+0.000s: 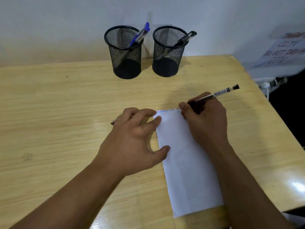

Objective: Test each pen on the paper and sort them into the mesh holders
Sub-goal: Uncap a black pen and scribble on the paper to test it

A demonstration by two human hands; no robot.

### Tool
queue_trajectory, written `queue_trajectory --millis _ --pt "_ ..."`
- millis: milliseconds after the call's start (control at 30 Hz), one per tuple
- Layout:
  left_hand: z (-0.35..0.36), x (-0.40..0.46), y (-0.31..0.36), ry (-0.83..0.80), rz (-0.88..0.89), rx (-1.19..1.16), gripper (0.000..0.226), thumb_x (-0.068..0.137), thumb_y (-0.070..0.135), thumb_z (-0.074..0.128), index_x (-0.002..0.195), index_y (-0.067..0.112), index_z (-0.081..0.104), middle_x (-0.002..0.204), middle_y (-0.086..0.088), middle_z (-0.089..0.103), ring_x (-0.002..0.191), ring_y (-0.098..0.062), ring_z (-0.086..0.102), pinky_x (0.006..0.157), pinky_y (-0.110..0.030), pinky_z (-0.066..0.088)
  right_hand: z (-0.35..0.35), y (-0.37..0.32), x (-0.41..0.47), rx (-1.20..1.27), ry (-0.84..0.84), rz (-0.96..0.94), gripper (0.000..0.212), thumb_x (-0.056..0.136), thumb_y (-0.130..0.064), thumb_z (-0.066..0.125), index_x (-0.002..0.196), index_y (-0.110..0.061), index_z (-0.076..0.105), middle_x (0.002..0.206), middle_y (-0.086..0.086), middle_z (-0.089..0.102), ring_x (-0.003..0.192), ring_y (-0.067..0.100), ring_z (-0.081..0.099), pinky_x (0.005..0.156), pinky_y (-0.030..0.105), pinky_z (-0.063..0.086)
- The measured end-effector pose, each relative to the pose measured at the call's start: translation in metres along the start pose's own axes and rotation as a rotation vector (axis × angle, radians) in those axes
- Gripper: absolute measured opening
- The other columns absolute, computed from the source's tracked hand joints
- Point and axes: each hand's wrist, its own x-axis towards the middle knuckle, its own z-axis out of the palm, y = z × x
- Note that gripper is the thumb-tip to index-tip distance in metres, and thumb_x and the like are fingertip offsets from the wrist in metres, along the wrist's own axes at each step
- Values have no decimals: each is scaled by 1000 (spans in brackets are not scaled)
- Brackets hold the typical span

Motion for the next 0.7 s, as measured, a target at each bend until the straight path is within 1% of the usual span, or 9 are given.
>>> queue_trajectory --millis 67,133,333,433,567,700 --pt "-1 0 1 1 -6 -16 71 69 69 56 125 26 66 136 10 54 122 -22 43 87 -46 43 0 -1 -1 -2 4 -4 14 81 -35 75 80 -26 64 72 -12 70 71 -8 65 60 1 43" --pt "-2 0 1 1 -7 -23 71 69 68 58 125 26 66 136 9 55 121 -23 44 87 -51 45 0 -3 -1 -4 3 -2 14 81 -35 75 80 -27 64 72 -13 69 72 -9 64 59 1 43" --pt "-3 0 2 -1 -11 -44 71 69 67 58 125 25 66 136 9 55 122 -22 44 89 -51 44 2 -5 -2 -21 -1 9 14 82 -33 76 82 -25 64 74 -13 69 73 -9 64 57 0 42" --pt "-3 0 2 -3 -11 -43 71 69 67 58 125 25 66 136 10 55 122 -22 44 88 -51 44 1 -5 -2 -31 -15 1 15 82 -29 75 78 -27 60 71 -15 67 72 -13 62 58 -1 40" --pt "-3 0 2 -17 -18 -48 70 69 67 60 126 27 65 137 12 53 123 -20 42 90 -49 44 0 -7 -1 -35 -30 7 21 83 -32 75 72 -33 56 70 -17 66 71 -15 62 56 -2 39" --pt "-2 0 2 -19 -13 -48 70 69 67 60 126 27 65 137 11 54 123 -21 43 90 -50 44 0 -7 -1 -46 -25 -5 21 83 -30 74 74 -32 56 69 -16 66 73 -13 62 57 -2 40"
